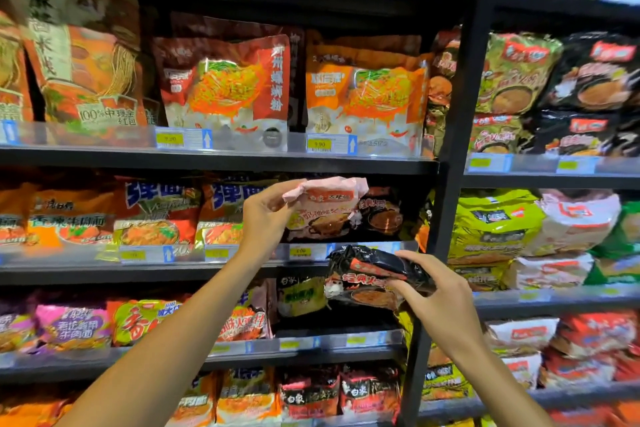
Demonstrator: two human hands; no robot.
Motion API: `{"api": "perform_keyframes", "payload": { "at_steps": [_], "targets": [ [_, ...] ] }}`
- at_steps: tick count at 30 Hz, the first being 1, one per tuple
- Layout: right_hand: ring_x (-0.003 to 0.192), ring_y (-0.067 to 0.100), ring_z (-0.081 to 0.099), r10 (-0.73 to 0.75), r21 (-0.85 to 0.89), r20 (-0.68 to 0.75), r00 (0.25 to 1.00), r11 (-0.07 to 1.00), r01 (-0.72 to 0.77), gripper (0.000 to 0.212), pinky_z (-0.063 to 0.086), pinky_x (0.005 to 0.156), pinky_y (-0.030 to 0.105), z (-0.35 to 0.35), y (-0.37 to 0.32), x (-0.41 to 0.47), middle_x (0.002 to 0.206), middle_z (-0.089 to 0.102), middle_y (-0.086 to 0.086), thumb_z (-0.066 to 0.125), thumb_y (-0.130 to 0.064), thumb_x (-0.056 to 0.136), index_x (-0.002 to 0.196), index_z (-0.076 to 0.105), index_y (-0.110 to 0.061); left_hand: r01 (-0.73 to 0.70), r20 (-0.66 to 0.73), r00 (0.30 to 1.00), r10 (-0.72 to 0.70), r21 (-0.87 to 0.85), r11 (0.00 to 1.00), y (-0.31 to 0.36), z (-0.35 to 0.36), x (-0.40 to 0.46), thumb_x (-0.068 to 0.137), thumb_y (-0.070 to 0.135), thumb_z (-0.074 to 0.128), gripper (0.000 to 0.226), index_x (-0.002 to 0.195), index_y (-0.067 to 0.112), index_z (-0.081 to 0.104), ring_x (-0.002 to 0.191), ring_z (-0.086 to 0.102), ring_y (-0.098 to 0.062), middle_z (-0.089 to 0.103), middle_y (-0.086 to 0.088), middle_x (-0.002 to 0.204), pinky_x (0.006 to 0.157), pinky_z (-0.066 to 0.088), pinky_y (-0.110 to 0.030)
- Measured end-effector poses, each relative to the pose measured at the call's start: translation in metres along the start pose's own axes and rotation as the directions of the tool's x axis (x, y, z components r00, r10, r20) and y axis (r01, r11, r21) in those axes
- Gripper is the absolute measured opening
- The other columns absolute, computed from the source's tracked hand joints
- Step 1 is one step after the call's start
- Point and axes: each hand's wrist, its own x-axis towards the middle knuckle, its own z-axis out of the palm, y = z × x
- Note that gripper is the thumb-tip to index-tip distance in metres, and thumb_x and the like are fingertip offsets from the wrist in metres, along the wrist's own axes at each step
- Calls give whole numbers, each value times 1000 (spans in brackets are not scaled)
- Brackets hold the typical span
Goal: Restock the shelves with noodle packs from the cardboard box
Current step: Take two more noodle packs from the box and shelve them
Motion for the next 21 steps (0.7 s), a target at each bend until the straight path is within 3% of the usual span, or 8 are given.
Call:
{"api": "perform_keyframes", "payload": {
  "at_steps": [4,7,9,11,16,19,21],
  "targets": [
    [115,-10,55,3,-16,-37,999,1000,-3,45,51,96,29,-1,-1,10,117,62,-33,81,-30,79,119,64,-42,61,70,995,-74,166,984,-31,3,12,85,9,77,22,102,23,77,90,71,-8,77,10,91,74,57,-27],
    [117,-8,55,13,-12,-78,997,1000,-14,47,50,98,29,-2,-1,16,119,62,-33,81,-30,79,120,63,-44,74,91,991,-102,272,960,-46,5,17,89,16,74,5,89,19,70,71,62,0,70,6,77,61,46,-17],
    [117,-5,56,21,-6,-98,995,1000,-22,47,50,97,31,-2,-1,21,119,62,-31,81,-31,79,120,63,-45,104,15,992,-122,415,904,-56,6,22,91,21,71,27,73,15,52,59,48,-5,55,1,66,54,35,-23],
    [116,-4,57,16,-9,-107,994,1000,-17,46,51,98,33,-2,-2,27,119,63,-29,80,-31,80,120,62,-45,172,-27,981,-191,572,802,-62,5,25,94,22,66,35,72,14,39,62,42,-15,45,-2,69,53,29,-30],
    [116,0,57,-22,-123,-82,996,992,12,44,53,91,31,-3,-2,46,125,59,-28,73,-38,86,126,57,-45,-24,145,973,-179,836,547,-68,-2,22,94,30,66,31,99,12,41,71,48,-24,40,-3,86,57,38,-32],
    [105,0,60,-48,-180,-85,995,983,32,43,54,82,28,-2,-2,62,126,56,-29,70,-39,88,128,54,-45,-173,237,967,-92,879,443,-64,-8,21,91,26,68,48,130,14,42,97,53,-28,46,-7,115,69,46,-33],
    [93,-1,60,-56,-206,-89,994,978,37,43,54,75,27,-1,-2,72,127,54,-29,69,-38,90,129,53,-44,-280,305,952,8,864,419,-61,-14,19,90,22,69,54,137,15,45,112,49,-29,46,-7,128,85,51,-39]
  ]
}}
